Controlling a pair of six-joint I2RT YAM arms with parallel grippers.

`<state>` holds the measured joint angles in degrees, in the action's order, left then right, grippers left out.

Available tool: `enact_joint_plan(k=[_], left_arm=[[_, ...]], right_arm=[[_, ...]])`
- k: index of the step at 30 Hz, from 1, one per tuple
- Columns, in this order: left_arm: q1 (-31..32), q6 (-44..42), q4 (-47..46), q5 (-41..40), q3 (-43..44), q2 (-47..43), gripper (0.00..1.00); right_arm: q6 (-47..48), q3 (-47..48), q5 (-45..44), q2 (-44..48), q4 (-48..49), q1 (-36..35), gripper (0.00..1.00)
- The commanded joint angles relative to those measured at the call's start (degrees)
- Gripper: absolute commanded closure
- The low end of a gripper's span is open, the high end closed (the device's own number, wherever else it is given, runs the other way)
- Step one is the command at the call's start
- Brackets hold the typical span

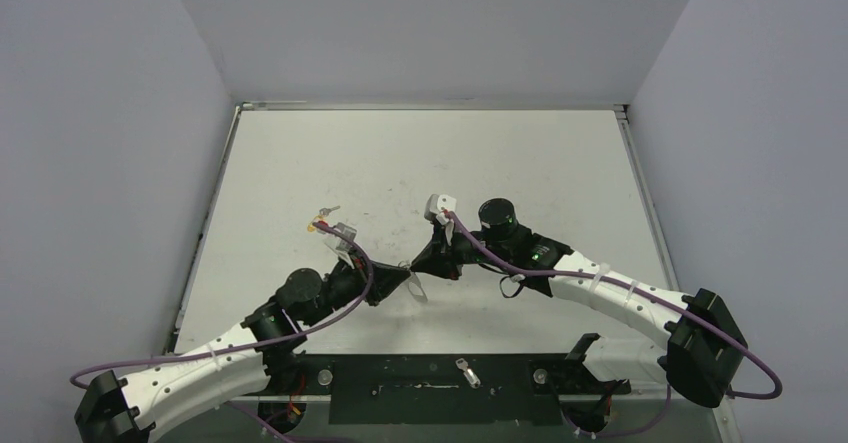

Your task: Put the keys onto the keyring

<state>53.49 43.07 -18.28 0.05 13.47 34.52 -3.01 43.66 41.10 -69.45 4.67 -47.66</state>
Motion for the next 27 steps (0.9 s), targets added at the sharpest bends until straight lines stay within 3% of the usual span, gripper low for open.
enact_joint_plan(k=[1,3,7,14,20,27], left_arm=[[0.12,-6.51,6.73,1.24,5.27,-0.62,1.0],[0.13,-9.25,9.16,1.8,6.67,-0.4,1.0],[0.12,-14.13,12.59,3.56,9.19,0.94,1.0],[0.12,-20.48,14.58,7.55,12.17,4.68,1.0],[0.13,-29.19,13.36,13.8,13.24,5.47,1.0],[0.12,-37.81,11.63,22.1,12.67,4.55,1.0]], right_arm=[[-2.17,0.75,-1.25,1.3,5.1,0.15,0.94],[-3.26,0.85,-1.81,0.87,5.26,0.4,0.84],[-5.2,1.2,-4.75,-0.16,4.34,1.12,0.79],[-5.45,-0.33,-5.74,-0.39,3.43,3.54,0.55],[4.32,-6.71,4.74,5.04,9.79,4.18,0.49],[18.82,-9.2,13.87,8.32,6.54,4.5,0.44]])
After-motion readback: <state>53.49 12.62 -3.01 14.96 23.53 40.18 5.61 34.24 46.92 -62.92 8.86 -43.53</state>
